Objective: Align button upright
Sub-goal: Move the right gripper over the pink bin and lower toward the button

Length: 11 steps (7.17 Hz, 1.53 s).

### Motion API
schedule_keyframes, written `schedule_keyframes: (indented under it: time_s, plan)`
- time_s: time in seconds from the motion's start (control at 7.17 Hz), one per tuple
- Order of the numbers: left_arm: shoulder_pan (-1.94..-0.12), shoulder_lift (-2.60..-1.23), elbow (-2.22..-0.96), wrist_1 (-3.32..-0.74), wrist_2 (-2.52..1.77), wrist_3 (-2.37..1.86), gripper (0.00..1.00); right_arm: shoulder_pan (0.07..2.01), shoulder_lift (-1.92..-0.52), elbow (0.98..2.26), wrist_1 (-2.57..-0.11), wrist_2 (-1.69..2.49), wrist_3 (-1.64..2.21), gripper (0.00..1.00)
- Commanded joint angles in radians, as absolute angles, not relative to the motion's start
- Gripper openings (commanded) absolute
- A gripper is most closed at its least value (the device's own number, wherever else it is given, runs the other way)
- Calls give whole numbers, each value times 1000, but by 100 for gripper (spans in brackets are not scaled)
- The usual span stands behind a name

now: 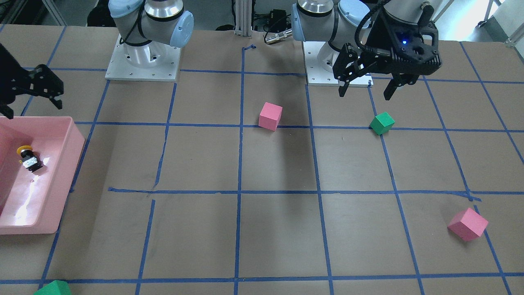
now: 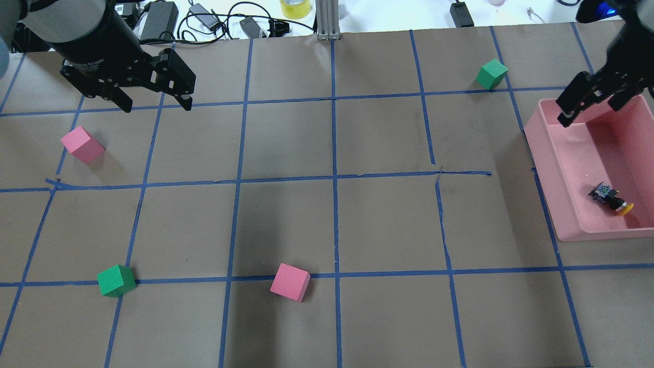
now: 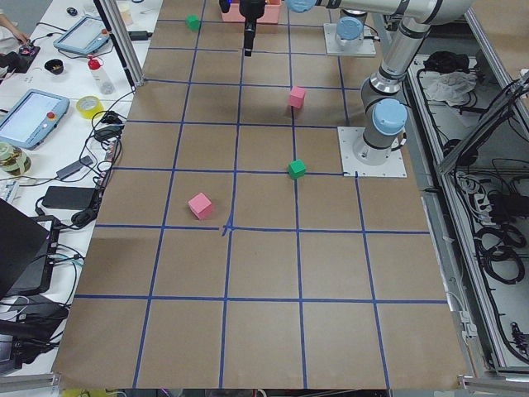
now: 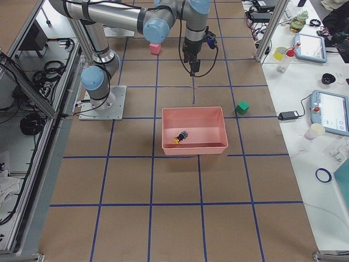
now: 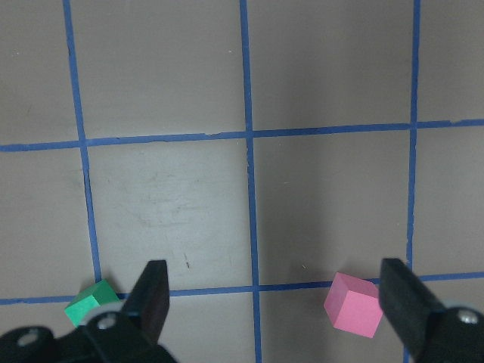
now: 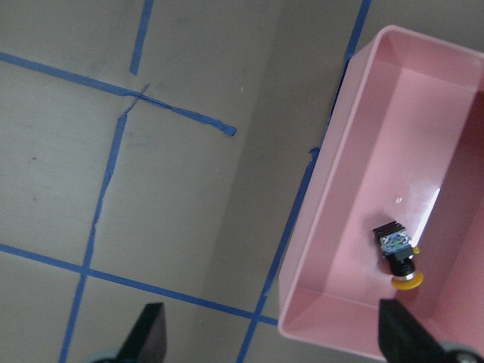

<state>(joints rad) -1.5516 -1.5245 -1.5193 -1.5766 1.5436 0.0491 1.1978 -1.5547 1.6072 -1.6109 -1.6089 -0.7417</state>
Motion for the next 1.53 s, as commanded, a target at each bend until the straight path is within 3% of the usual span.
schedule_keyframes:
  time_s: [0.0,0.56,1.4]
  plan:
    - [-1552,-1523,-1523,-1575,1543,49,100,1100,-1522,1662,-1759,-1658,-1040,100]
    - [-1554,-1523,-1523,-1575,1542,46,100,962,-1407,1857,-2086,-1664,-1279,100]
    - [-1552,-1522,-1523,-1575,1542,46,100,946,-1276,1877,-2187,-1609,-1353,100]
